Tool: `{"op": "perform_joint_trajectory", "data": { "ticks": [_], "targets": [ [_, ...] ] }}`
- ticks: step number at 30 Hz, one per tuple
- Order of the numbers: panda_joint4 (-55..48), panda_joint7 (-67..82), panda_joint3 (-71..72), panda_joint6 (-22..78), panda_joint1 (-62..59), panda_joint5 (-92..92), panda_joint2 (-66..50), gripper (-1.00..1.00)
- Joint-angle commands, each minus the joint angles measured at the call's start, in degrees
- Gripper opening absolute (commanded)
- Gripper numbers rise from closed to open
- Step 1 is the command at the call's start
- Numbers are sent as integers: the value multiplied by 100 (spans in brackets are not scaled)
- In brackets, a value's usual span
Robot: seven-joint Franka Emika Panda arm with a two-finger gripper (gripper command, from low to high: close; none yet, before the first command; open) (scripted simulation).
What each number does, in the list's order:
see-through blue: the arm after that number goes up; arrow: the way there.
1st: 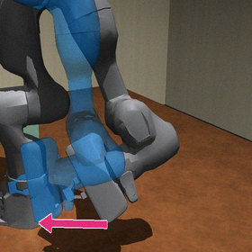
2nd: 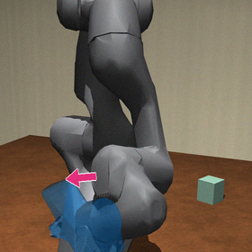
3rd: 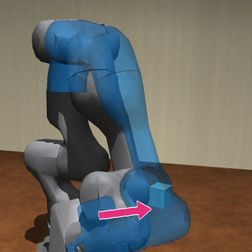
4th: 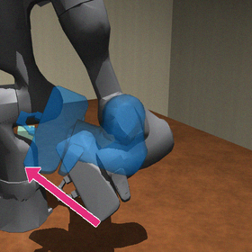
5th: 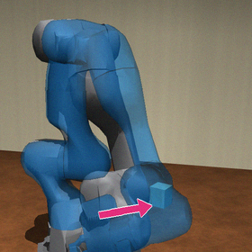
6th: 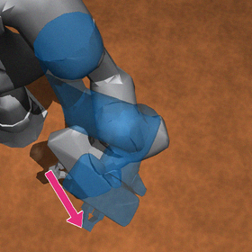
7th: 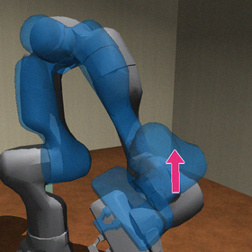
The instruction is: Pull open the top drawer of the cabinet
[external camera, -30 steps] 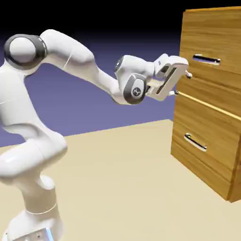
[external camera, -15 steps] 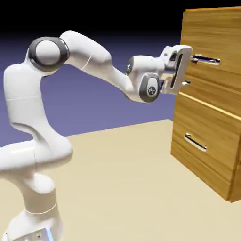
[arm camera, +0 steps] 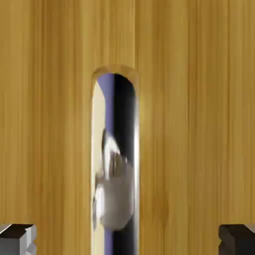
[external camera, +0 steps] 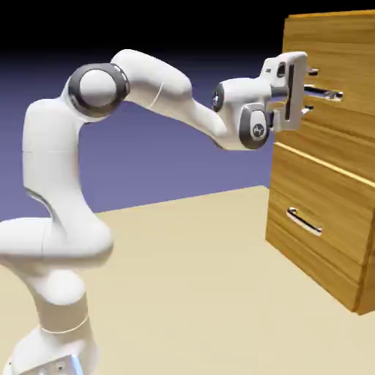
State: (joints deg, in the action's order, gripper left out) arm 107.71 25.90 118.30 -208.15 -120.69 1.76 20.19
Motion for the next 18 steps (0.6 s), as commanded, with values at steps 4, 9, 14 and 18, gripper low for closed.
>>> {"op": "perform_joint_trajectory", "data": {
  "ticks": [4, 9, 14, 18],
  "targets": [
    [-171, -195, 214, 44, -303, 132, 118, -100],
    [506, 477, -511, -129, 735, -321, -319, -100],
    [987, 1170, -1245, -253, 1773, -797, -695, -100],
    [1252, 1697, -1853, -333, 2603, -1165, -949, -100]
  ]
}}
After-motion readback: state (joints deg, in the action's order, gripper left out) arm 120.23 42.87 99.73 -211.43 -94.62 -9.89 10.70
